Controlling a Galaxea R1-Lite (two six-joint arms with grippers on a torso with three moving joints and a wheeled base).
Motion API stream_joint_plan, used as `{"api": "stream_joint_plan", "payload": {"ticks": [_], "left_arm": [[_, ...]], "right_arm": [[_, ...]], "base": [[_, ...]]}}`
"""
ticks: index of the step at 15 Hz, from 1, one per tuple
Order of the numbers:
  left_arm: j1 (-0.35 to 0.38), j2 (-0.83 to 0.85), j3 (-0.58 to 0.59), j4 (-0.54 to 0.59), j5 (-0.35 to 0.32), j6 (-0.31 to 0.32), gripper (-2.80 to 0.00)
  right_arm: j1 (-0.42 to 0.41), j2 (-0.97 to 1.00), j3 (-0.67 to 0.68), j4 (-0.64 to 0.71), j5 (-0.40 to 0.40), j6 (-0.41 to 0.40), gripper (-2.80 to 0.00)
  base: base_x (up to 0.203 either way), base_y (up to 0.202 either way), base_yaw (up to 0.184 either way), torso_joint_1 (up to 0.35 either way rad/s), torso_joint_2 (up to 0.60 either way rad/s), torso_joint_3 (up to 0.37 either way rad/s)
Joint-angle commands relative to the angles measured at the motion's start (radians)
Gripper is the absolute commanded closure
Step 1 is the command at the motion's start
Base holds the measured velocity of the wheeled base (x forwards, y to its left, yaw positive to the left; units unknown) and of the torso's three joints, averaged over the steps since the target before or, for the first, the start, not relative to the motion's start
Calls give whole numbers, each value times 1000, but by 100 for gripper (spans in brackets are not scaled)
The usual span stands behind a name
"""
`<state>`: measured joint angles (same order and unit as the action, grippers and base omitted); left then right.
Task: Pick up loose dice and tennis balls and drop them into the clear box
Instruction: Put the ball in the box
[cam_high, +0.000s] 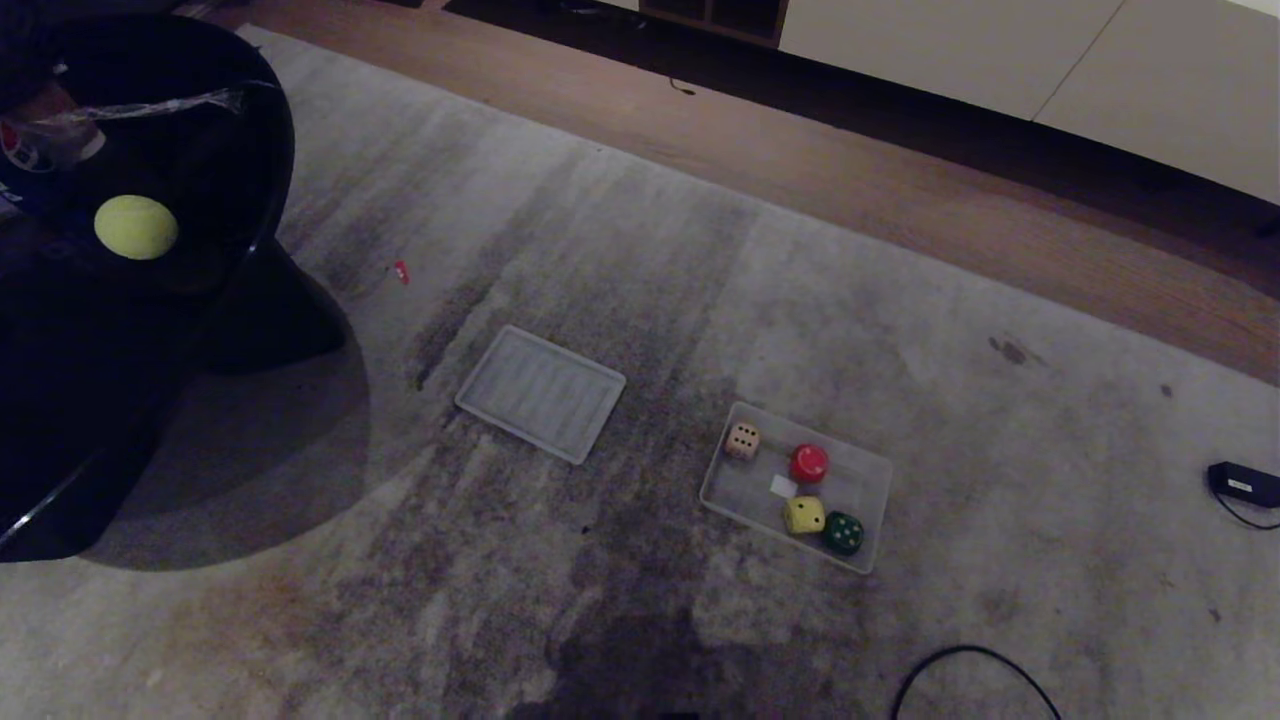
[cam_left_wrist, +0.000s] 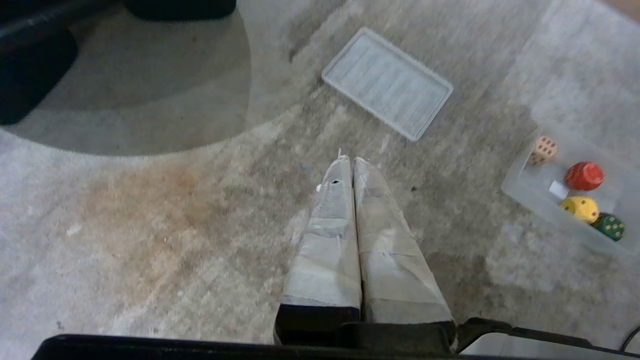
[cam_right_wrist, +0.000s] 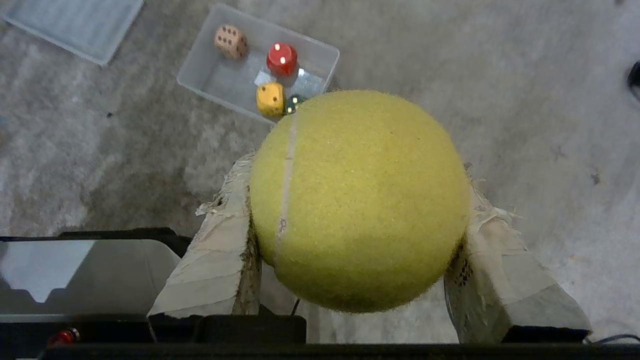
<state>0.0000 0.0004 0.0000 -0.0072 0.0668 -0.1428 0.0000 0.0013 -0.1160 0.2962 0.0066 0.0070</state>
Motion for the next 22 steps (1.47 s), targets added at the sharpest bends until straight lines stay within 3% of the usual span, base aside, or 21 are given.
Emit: {"api": "stream_joint_plan", "payload": {"ticks": [1,22], "left_arm": [[0,1,2,0,1,-1,0],[0,1,2,0,1,-1,0]], "right_arm": [[0,0,-1,1,1,1,0],[0,0,1,1,1,1,0]], "base": [[0,0,0,0,3,-207],[0,0,0,2,2,-196]]}}
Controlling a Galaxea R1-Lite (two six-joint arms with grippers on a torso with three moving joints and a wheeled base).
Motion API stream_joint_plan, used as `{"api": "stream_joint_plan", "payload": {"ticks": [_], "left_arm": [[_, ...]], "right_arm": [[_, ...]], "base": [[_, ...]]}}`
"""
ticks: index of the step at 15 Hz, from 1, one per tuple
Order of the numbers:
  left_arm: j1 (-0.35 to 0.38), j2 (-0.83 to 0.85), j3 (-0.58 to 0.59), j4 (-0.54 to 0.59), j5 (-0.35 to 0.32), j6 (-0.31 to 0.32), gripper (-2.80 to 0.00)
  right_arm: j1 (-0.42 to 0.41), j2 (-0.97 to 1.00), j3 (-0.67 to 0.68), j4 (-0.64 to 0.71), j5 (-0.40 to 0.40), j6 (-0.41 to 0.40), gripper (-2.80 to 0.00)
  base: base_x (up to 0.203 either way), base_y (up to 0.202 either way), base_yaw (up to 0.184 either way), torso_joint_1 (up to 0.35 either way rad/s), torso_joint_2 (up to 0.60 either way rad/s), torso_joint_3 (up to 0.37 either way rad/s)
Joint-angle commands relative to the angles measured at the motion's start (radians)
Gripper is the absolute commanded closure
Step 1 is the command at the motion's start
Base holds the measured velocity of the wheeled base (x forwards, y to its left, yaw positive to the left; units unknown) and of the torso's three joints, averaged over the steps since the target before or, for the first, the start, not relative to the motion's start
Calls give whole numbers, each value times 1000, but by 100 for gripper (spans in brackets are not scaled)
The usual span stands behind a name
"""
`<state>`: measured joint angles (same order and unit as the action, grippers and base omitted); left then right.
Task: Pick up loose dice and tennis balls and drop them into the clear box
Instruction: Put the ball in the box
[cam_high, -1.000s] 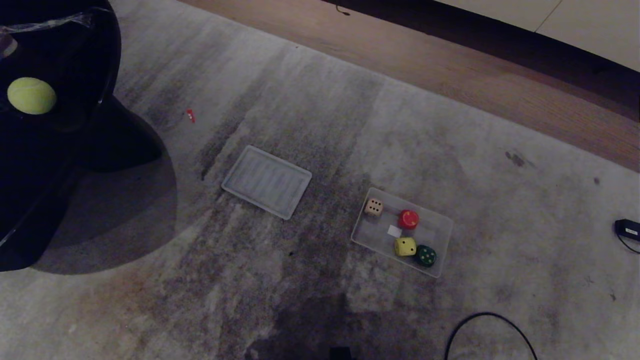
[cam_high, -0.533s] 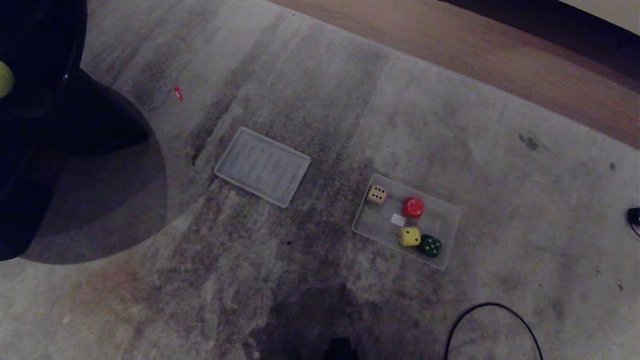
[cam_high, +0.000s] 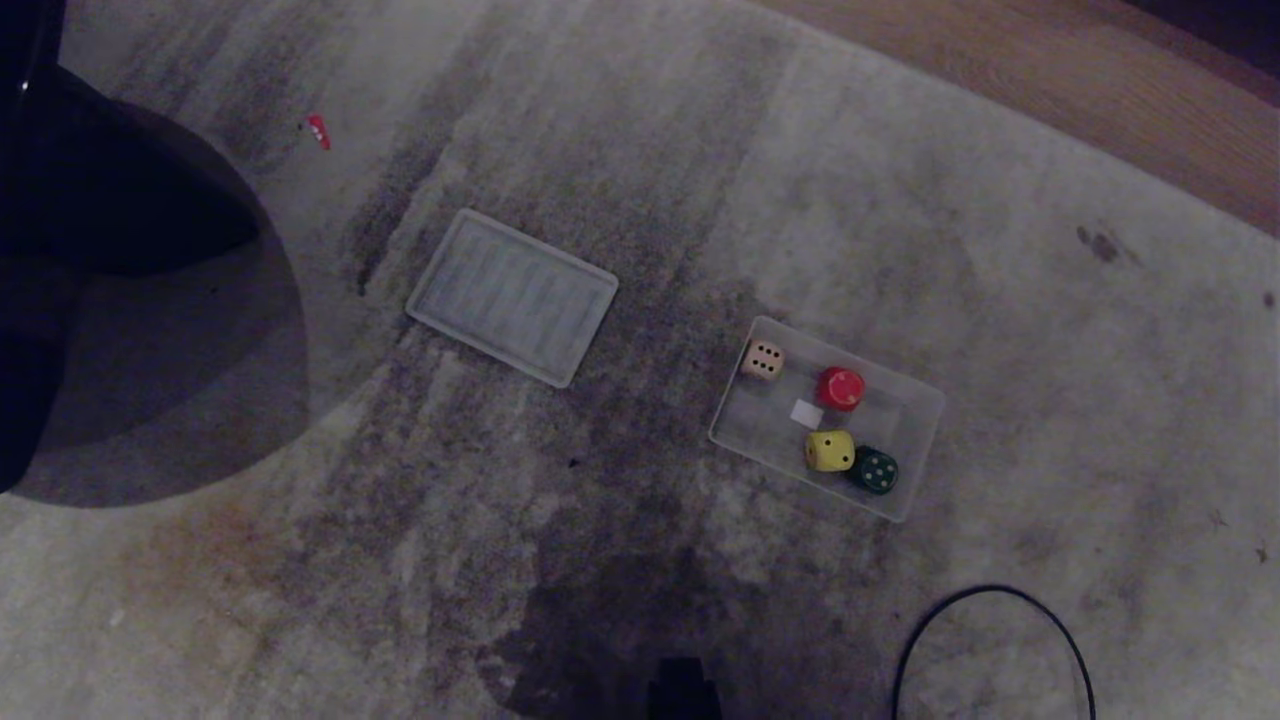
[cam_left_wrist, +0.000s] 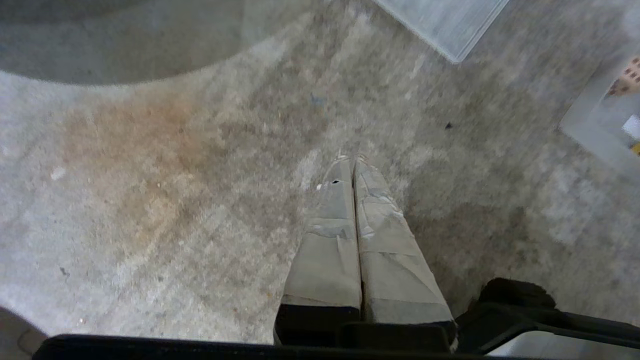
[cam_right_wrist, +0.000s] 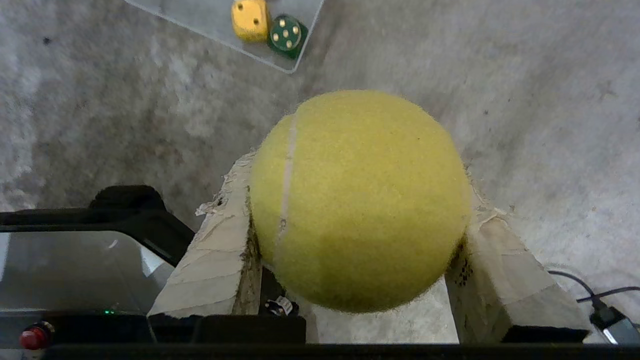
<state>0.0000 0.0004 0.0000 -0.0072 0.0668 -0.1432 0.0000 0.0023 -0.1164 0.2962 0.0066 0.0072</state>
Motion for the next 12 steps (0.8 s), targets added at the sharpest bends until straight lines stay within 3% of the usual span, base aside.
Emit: {"api": "stream_joint_plan", "payload": {"ticks": [1,12], "left_arm": [[0,1,2,0,1,-1,0],[0,1,2,0,1,-1,0]], "right_arm": [[0,-1,0,1,1,0,0],[0,-2,0,1,4,0,0]], "base": [[0,0,0,2,11,-203],[0,0,0,3,5,-200]]}}
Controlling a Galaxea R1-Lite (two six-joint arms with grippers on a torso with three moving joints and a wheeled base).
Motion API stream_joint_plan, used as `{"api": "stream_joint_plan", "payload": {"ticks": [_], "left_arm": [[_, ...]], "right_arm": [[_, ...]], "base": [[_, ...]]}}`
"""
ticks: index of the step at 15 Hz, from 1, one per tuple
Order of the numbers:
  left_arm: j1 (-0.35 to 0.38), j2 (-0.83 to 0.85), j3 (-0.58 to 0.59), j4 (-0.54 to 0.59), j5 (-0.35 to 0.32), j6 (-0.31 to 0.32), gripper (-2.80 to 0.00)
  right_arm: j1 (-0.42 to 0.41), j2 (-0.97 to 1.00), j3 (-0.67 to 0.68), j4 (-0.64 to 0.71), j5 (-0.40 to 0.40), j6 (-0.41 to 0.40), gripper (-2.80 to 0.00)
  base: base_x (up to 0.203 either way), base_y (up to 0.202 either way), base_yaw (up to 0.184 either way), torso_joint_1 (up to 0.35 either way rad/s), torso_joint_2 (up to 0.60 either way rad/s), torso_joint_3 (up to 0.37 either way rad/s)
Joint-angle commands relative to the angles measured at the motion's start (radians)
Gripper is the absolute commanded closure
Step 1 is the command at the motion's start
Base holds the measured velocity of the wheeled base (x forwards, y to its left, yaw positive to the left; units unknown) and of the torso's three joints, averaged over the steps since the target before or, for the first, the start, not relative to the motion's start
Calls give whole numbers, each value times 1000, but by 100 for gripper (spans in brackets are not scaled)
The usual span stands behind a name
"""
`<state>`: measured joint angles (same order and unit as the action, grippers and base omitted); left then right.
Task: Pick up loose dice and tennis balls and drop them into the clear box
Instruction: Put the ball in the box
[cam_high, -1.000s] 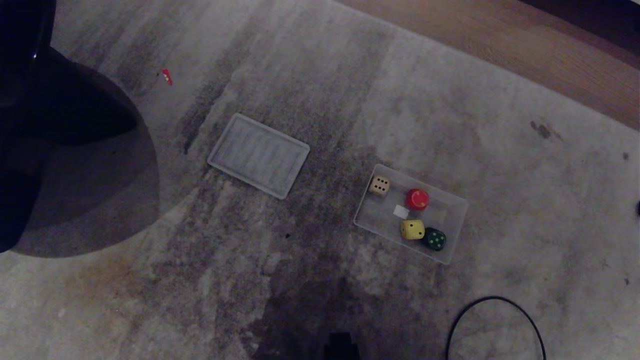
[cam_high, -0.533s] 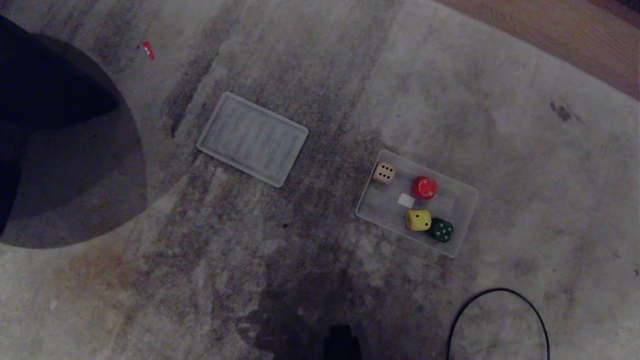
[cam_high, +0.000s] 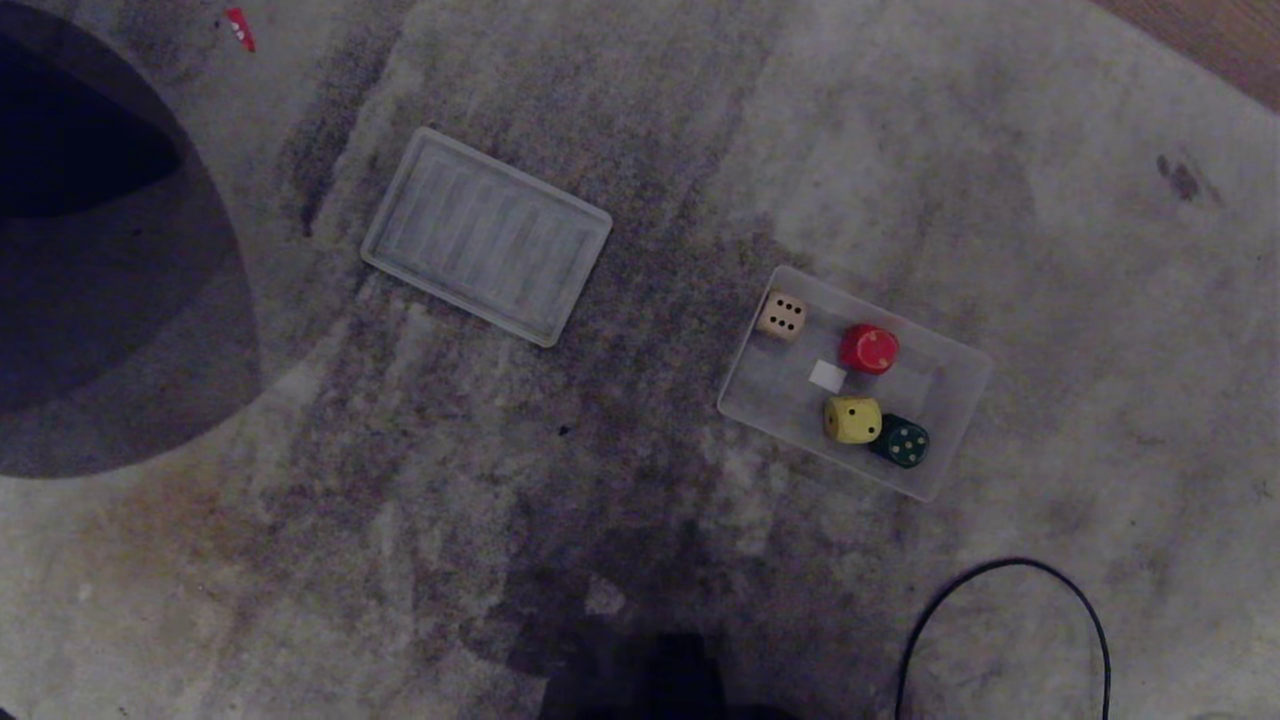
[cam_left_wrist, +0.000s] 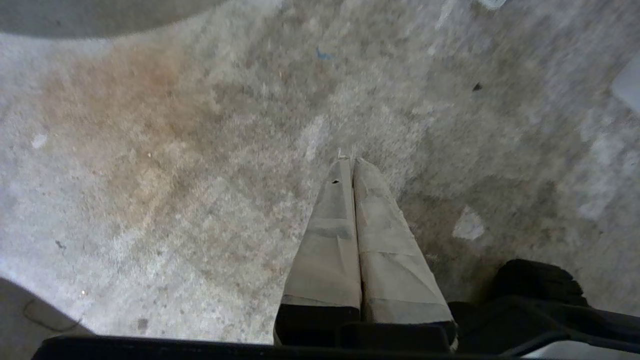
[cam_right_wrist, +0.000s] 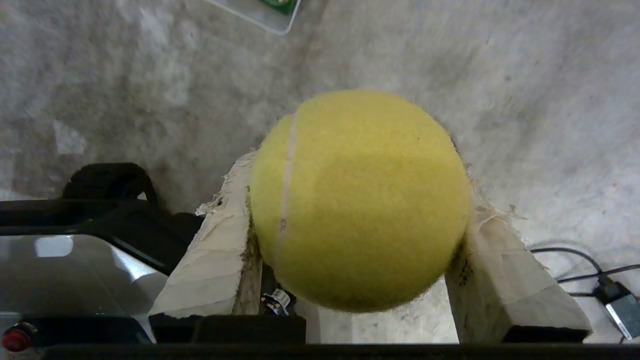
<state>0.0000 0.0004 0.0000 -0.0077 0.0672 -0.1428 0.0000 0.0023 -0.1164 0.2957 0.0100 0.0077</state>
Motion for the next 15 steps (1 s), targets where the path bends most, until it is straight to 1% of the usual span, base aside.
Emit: {"api": "stream_joint_plan", "payload": {"ticks": [1,3,6,8,9,11,13,14,15], "left_arm": [[0,1,2,0,0,-1,0],[0,1,2,0,-1,2,0],[0,1,1,0,0,2,0],[0,1,2,0,0,2,0],[0,1,2,0,0,2,0],[0,1,2,0,0,2,0],[0,1,2,0,-1,2,0],[0,1,2,0,0,2,0],[0,1,2,0,0,2,0]], "right_arm": [[0,-1,0,2,-2,-2,0],[0,-1,0,2,1,-2,0],[0,-1,0,2,-2,5,0],[0,-1,-9,0,-12,61,0],[0,9,-28,1,-11,67,0],[0,108,-85,1,-6,88,0],[1,287,-156,-5,10,141,0],[2,392,-186,-26,19,169,0],[2,509,-209,-75,27,193,0]], "base": [[0,0,0,2,-2,-195],[0,0,0,2,4,-158],[0,0,0,1,-1,-41],[0,0,0,0,0,0],[0,0,0,0,0,0],[0,0,0,0,0,0],[0,0,0,0,0,0],[0,0,0,0,0,0],[0,0,0,0,0,0]]}}
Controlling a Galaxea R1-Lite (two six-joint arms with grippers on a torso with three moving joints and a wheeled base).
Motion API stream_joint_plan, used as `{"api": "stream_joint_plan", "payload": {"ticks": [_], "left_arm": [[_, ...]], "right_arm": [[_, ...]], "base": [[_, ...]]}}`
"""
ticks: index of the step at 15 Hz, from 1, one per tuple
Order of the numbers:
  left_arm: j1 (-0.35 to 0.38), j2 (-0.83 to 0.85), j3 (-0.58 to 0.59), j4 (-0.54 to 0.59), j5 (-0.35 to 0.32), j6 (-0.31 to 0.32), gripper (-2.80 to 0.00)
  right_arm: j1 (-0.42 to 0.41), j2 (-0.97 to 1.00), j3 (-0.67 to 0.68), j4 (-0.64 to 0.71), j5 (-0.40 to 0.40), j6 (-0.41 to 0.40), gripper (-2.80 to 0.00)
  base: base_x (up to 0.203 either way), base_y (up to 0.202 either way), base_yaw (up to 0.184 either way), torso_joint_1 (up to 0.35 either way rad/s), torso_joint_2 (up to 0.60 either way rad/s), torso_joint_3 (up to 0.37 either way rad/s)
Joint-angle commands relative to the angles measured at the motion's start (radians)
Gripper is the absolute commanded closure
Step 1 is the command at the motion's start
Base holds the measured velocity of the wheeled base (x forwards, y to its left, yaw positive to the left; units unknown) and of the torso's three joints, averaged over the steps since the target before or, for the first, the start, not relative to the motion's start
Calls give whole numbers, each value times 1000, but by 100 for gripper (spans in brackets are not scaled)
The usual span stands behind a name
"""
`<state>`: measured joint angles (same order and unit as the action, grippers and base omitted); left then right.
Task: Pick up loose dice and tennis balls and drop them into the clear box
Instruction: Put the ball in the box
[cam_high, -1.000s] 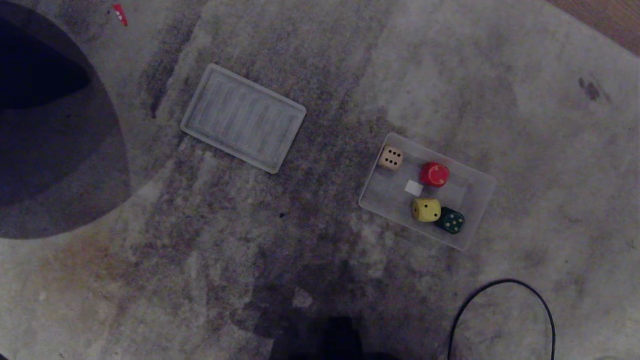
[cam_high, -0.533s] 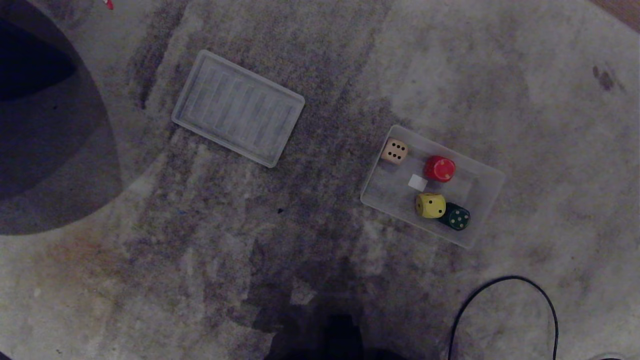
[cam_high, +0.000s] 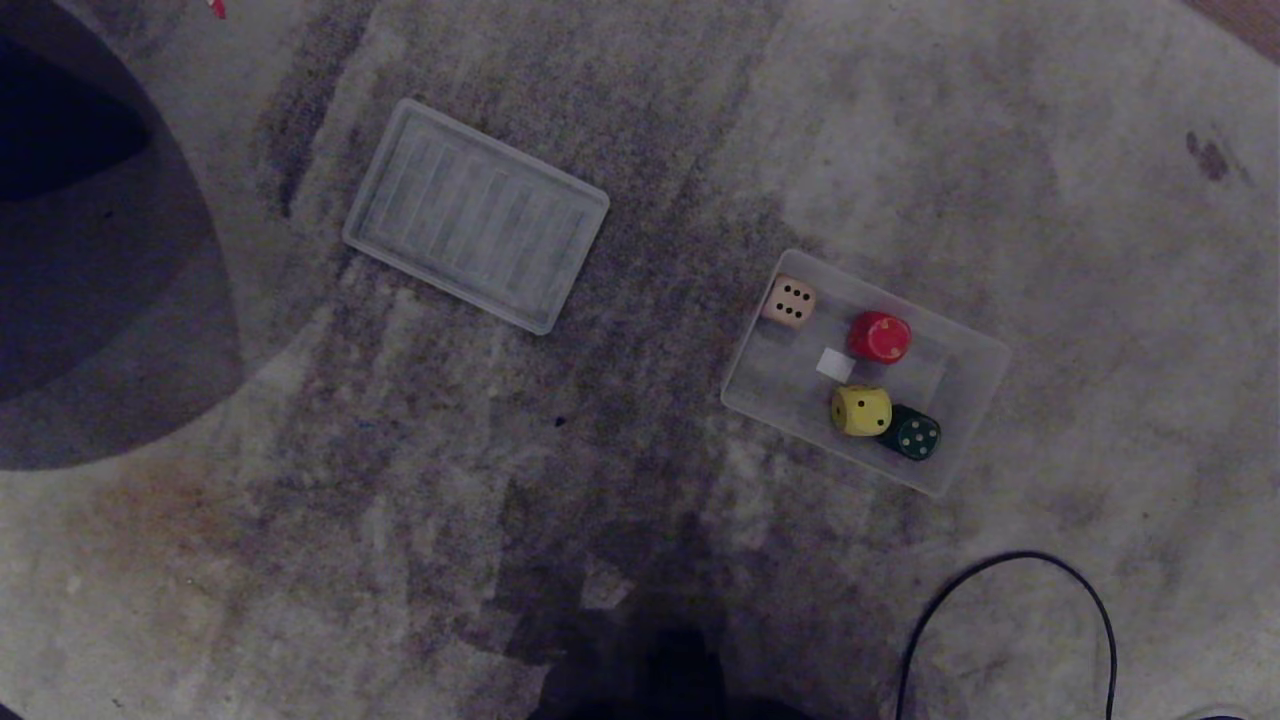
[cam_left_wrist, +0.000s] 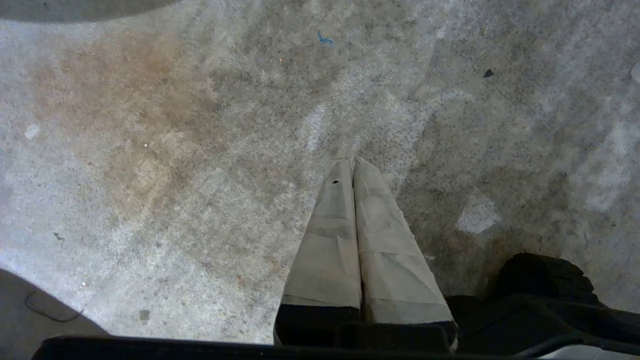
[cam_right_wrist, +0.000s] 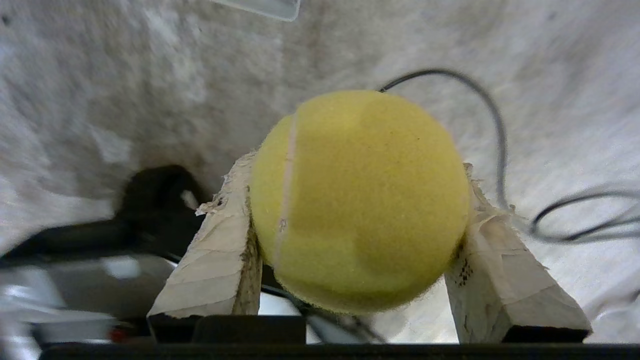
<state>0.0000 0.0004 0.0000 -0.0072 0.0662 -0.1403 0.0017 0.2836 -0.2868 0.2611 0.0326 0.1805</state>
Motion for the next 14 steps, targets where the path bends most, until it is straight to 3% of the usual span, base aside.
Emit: {"api": "stream_joint_plan", "payload": {"ticks": [1,5,7,10,14], "left_arm": [[0,1,2,0,1,-1,0],[0,1,2,0,1,-1,0],[0,1,2,0,1,-1,0],[0,1,2,0,1,-1,0],[0,1,2,0,1,-1,0]], "right_arm": [[1,340,-52,-109,10,39,0],[44,786,-78,-496,23,140,0],[86,995,-103,-700,26,228,0],[146,1228,-196,-882,27,348,0],[218,1451,-317,-1043,27,407,0]], "base": [[0,0,0,0,0,0],[0,0,0,0,0,0],[0,0,0,0,0,0],[0,0,0,0,0,0],[0,0,0,0,0,0]]}}
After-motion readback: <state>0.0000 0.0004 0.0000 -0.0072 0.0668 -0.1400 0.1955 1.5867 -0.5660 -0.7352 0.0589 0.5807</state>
